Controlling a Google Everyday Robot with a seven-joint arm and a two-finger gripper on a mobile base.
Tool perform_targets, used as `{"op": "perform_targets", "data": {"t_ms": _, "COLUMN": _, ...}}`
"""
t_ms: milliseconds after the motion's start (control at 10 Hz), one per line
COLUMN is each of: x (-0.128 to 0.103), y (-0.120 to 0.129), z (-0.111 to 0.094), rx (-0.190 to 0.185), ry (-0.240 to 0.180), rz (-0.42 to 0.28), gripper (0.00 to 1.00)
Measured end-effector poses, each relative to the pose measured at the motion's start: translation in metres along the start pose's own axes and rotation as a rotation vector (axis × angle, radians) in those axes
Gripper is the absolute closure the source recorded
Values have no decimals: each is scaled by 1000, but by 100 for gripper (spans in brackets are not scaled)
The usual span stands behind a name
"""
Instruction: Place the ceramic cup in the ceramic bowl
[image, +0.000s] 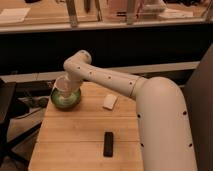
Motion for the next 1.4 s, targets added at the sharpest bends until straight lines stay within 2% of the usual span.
{"op": "perform_targets", "data": {"t_ms": 1400, "x": 11, "y": 3, "z": -1, "rx": 27, "ry": 11, "rz": 8, "gripper": 100}}
